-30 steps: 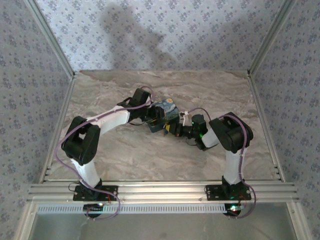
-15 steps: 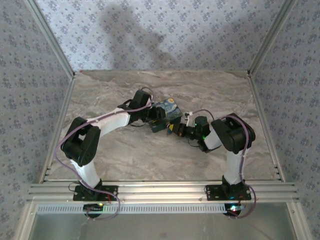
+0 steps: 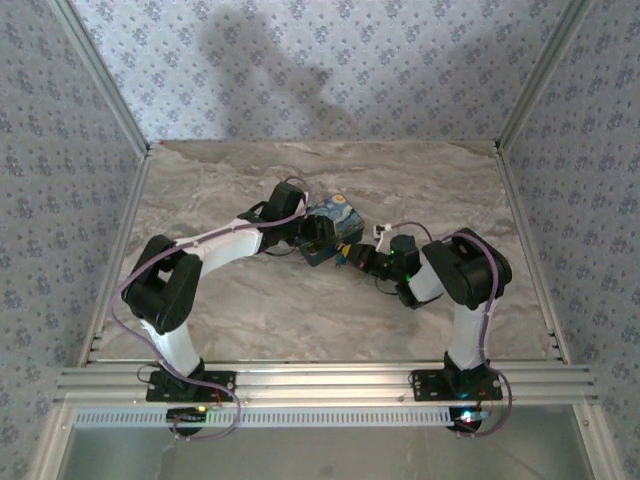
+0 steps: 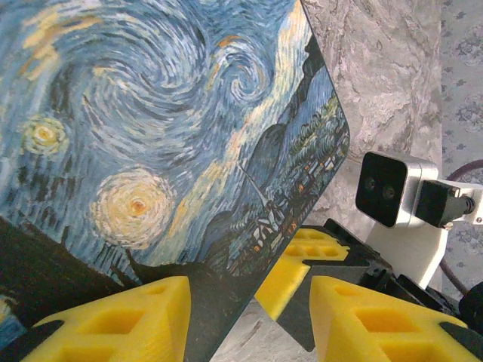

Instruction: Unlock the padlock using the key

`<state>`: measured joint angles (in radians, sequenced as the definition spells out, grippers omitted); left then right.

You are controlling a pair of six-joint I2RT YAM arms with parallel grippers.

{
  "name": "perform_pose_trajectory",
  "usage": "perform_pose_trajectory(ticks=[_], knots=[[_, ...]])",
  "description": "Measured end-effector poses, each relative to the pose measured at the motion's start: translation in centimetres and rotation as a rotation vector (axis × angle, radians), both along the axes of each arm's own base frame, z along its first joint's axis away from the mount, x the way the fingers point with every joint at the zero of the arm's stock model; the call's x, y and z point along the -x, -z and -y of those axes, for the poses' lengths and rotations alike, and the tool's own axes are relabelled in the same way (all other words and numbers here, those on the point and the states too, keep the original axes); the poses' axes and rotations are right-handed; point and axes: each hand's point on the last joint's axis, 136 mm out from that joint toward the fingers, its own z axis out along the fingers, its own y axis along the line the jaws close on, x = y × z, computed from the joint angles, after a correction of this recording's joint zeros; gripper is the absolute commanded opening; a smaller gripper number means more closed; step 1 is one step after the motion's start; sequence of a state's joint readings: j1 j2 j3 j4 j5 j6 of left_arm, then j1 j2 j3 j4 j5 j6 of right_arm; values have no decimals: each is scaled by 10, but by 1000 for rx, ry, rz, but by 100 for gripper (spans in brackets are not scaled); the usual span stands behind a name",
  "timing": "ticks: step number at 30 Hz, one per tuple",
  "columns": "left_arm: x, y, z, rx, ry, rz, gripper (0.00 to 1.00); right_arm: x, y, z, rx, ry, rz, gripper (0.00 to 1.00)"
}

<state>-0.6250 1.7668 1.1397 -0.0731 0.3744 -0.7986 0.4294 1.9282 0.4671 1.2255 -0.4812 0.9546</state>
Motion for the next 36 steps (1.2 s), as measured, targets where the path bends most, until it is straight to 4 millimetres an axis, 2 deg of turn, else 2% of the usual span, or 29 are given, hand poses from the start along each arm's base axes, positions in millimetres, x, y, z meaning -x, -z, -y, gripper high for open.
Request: perform_pose_trajectory(ticks=[13, 20, 24, 28, 33, 36], knots=[[2, -1, 1, 7, 0, 2, 49, -11, -6, 10, -54, 132, -28, 0], [3, -5, 2, 15, -1, 7, 56, -2, -8, 28, -28, 190, -29, 0], [7, -8, -3, 4, -7, -8, 61, 3, -25, 45, 1, 229, 3, 0], [11, -18, -13, -9, -18, -9, 65, 7, -58, 53, 24, 238, 79, 0], [11, -55, -30, -6, -47, 93, 71, 22, -80, 58, 108, 209, 112, 0], [18, -80, -48, -3, -73, 176, 77, 34, -107, 60, 155, 180, 172, 0]])
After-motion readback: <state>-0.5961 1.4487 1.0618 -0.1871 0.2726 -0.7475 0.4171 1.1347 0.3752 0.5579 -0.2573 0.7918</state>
